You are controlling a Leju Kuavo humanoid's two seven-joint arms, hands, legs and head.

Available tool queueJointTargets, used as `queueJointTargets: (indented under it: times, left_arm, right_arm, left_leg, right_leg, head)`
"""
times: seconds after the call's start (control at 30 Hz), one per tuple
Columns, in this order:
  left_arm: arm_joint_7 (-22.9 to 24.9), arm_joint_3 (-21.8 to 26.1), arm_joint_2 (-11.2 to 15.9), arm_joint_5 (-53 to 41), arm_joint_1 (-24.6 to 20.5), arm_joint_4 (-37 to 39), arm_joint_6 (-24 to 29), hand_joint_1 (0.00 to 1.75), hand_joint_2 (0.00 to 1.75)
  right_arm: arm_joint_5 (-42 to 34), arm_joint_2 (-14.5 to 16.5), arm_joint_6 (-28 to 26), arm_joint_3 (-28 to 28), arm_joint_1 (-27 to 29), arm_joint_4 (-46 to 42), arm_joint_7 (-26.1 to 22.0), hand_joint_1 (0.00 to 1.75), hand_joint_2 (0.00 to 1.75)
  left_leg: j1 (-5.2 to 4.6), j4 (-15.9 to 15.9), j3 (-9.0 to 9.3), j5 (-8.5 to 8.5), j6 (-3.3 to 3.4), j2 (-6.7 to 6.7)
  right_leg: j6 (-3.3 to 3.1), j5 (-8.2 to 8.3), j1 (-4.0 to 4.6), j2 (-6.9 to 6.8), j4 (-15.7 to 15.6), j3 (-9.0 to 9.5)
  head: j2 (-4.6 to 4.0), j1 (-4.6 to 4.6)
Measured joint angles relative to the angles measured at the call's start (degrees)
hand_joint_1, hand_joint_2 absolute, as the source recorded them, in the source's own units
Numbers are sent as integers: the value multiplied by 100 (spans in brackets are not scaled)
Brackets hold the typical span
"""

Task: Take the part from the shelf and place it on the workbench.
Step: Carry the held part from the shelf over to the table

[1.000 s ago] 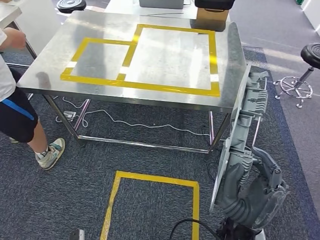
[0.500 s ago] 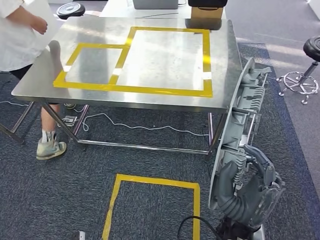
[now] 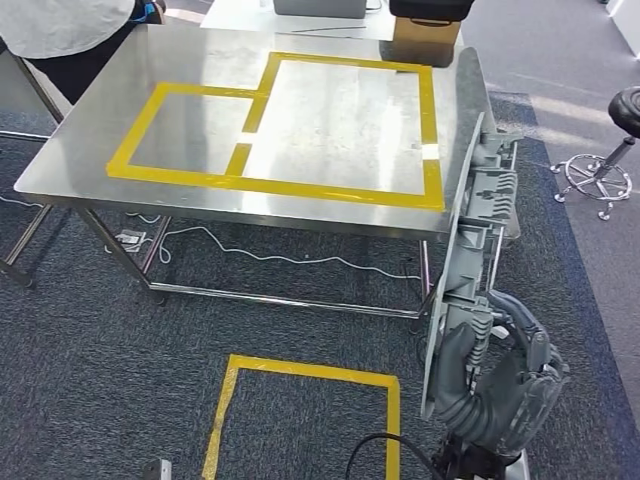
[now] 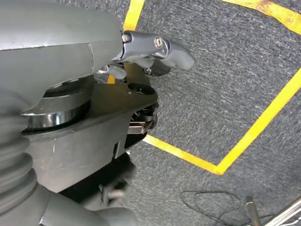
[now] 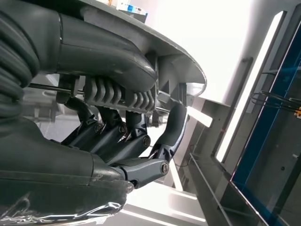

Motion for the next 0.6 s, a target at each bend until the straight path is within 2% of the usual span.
queueJointTargets:
  times: [0.03,0.07,0.1,0.13,0.17,0.2,0.23,0.3,0.37,0.4,0.43,0.5,0.53,0.57,0.6]
  left_arm:
    - [1,1,-1,-2,2,0,11,0,175]
    - [3,1,-2,-3,4,0,28,0,175]
    - [7,2,-5,-4,4,0,45,0,175]
    - [12,2,-10,-5,4,0,59,0,175]
    - [16,2,-14,-7,2,0,74,0,175]
    - [23,2,-16,-11,0,0,89,0,175]
    - [30,2,-18,-21,0,0,104,0,175]
    - [46,2,-18,-41,-2,0,128,0,175]
    - [55,1,-20,-65,-7,0,132,0,175]
    - [58,-1,-20,-85,-10,0,134,0,175]
    - [69,-2,-19,-106,-10,0,142,0,175]
    - [97,-5,-17,-144,2,0,163,0,175]
    - [115,-5,-16,-151,10,0,181,0,175]
    - [125,-5,-16,-154,16,0,200,0,175]
    - [133,-5,-16,-152,18,0,217,0,175]
  right_arm:
    - [1,-3,0,-1,5,1,1,175,175]
    - [4,-5,0,-1,9,2,2,175,175]
    - [9,-5,0,0,11,3,2,175,175]
    - [17,-5,0,1,9,3,1,175,175]
    - [26,-6,0,2,6,3,1,175,175]
    - [34,-7,0,3,4,3,0,175,175]
    - [43,-8,0,3,4,3,-1,175,175]
    - [60,-10,0,3,7,3,-1,175,175]
    - [75,-11,0,7,7,3,-1,175,175]
    - [86,-12,0,9,5,3,-2,175,175]
    - [96,-12,0,11,5,3,-4,175,175]
    - [111,-12,0,14,12,4,-6,175,175]
    - [115,-12,0,15,16,4,-6,175,175]
    - [120,-12,0,15,18,4,-6,175,175]
    - [126,-12,0,17,19,4,-6,175,175]
  left_leg:
    - [0,0,17,-18,1,-2]
    - [0,0,41,-36,-4,-9]
    - [2,1,74,-57,-15,-18]
    - [5,1,110,-79,-36,-27]
    - [-5,11,138,-101,-63,-35]
    - [-15,19,155,-115,-93,-39]
    - [-24,24,161,-120,-123,-40]
    - [-25,14,161,-108,-174,-41]
    - [-14,88,124,-166,-231,-27]
    - [-11,274,30,-263,-260,-16]
    - [-7,589,-133,-404,-286,-4]
    - [-2,1391,-571,-672,-317,6]
    - [-1,1647,-725,-696,-320,8]
    - [-1,1696,-779,-608,-314,8]
    - [-2,1514,-715,-415,-300,9]
  right_leg:
    - [8,14,-3,0,182,-150]
    - [14,158,-9,-1,129,-187]
    - [18,395,-17,-3,-135,-118]
    - [21,664,-28,-6,-531,24]
    - [18,865,-32,-5,-913,173]
    - [-4,987,-34,3,-1181,285]
    - [-31,1034,-29,13,-1319,342]
    - [-116,1037,-17,36,-1342,350]
    - [-206,1025,-26,37,-1366,358]
    - [-256,1000,-37,34,-1381,369]
    - [-299,965,-40,30,-1389,383]
    - [-344,898,-37,21,-1391,427]
    - [-344,869,-36,19,-1391,468]
    - [-337,837,-35,20,-1391,521]
    - [-321,801,-37,23,-1391,589]
  head:
    - [0,2]
    - [0,3]
    - [0,3]
    - [0,4]
    - [0,4]
    - [0,1]
    - [0,-2]
    - [0,-10]
    - [0,-21]
    - [0,-35]
    - [0,-49]
    - [0,-65]
    - [0,-65]
    - [0,-66]
    - [0,-67]
